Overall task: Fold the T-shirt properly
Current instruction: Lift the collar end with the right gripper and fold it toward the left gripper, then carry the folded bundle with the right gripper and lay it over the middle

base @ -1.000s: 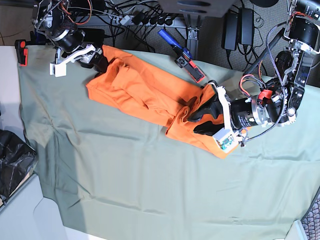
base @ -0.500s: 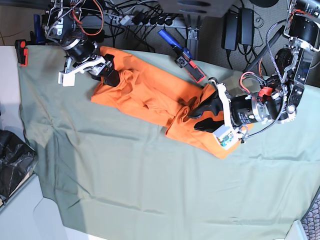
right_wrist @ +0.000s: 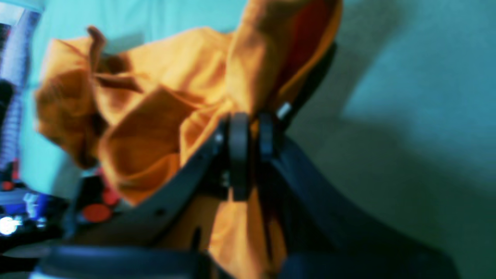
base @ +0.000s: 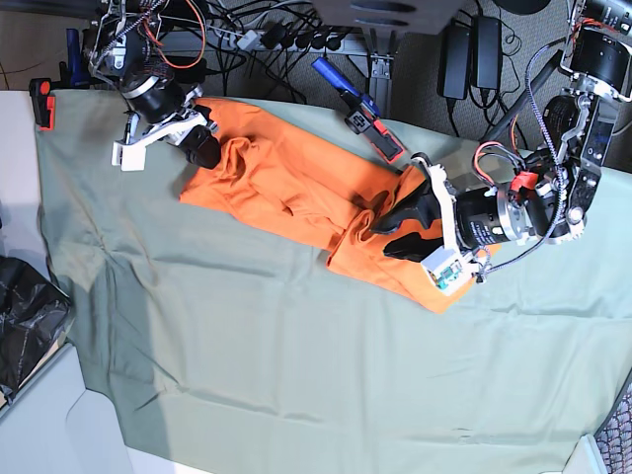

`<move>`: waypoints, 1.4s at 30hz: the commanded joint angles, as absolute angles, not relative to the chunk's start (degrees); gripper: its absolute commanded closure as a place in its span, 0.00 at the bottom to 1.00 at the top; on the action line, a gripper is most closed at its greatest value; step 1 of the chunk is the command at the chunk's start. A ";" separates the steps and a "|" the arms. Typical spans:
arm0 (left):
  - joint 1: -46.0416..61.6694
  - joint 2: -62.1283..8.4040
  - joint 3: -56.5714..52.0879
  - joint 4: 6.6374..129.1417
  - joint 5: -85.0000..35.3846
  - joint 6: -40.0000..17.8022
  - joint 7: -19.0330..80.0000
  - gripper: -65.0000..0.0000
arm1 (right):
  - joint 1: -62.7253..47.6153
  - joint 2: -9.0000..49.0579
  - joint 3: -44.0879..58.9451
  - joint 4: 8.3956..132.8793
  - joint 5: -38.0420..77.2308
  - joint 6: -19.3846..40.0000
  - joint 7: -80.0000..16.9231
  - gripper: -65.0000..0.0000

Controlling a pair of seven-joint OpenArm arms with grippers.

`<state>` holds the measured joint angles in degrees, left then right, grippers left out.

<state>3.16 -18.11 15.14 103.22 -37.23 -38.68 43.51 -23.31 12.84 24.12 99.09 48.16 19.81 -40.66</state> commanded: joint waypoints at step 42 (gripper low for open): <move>5.65 -30.68 -2.24 108.99 -39.05 -40.00 43.29 0.60 | -17.58 6.46 18.13 113.58 47.03 23.40 -37.82 1.00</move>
<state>6.24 -29.89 -1.67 108.09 -38.11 -39.07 44.60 -17.93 6.15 17.87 112.51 45.93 19.94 -39.09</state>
